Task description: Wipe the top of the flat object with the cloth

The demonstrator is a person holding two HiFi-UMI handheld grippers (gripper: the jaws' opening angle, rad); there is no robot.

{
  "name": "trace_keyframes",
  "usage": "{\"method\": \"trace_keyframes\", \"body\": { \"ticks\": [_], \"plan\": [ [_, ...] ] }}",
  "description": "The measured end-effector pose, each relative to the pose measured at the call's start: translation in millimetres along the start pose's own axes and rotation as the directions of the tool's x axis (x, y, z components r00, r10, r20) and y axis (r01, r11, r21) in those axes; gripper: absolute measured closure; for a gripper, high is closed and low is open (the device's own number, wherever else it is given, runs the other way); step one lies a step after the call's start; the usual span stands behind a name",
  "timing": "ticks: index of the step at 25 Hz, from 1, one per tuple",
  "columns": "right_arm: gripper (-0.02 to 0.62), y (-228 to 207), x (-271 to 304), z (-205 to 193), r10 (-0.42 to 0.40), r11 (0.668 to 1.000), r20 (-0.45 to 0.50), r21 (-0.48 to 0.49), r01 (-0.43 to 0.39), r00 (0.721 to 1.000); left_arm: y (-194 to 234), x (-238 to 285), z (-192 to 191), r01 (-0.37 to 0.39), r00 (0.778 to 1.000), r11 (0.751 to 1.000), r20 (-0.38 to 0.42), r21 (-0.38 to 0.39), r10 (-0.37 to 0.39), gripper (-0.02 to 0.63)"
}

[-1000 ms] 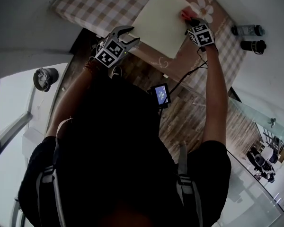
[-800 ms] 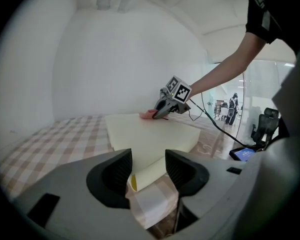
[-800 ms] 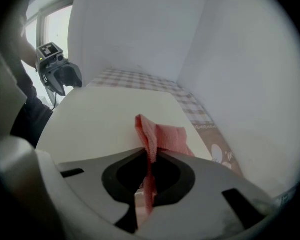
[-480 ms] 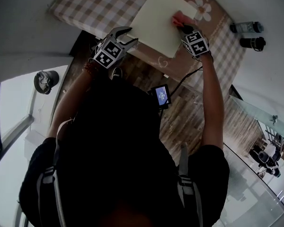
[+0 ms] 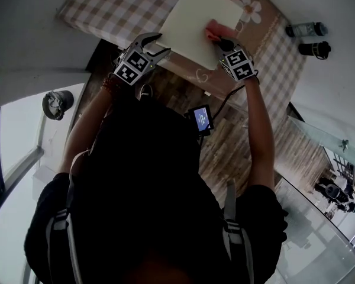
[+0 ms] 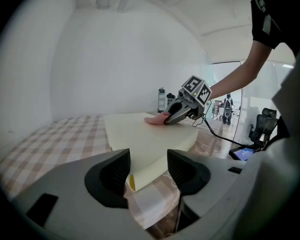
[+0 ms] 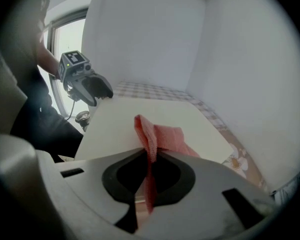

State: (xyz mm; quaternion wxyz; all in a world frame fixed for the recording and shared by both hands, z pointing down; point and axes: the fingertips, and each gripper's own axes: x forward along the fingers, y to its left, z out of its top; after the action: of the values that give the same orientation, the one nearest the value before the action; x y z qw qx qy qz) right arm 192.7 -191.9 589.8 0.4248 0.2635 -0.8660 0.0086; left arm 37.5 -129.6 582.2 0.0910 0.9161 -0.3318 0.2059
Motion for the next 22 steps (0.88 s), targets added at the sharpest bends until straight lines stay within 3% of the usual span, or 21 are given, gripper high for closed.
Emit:
{"method": "trace_keyframes", "body": {
  "ticks": [15, 22],
  "plan": [
    [0.578, 59, -20, 3, 0.008, 1.0, 0.081, 0.023, -0.01, 0.997, 2, -1, 0, -0.007, 1.0, 1.0, 0.004, -0.008, 0.007, 0.364],
    [0.578, 81, -34, -1, -0.031, 0.998, 0.113, 0.051, 0.025, 0.993, -1, 0, 1, -0.005, 1.0, 1.0, 0.009, -0.01, 0.005, 0.365]
  ]
}}
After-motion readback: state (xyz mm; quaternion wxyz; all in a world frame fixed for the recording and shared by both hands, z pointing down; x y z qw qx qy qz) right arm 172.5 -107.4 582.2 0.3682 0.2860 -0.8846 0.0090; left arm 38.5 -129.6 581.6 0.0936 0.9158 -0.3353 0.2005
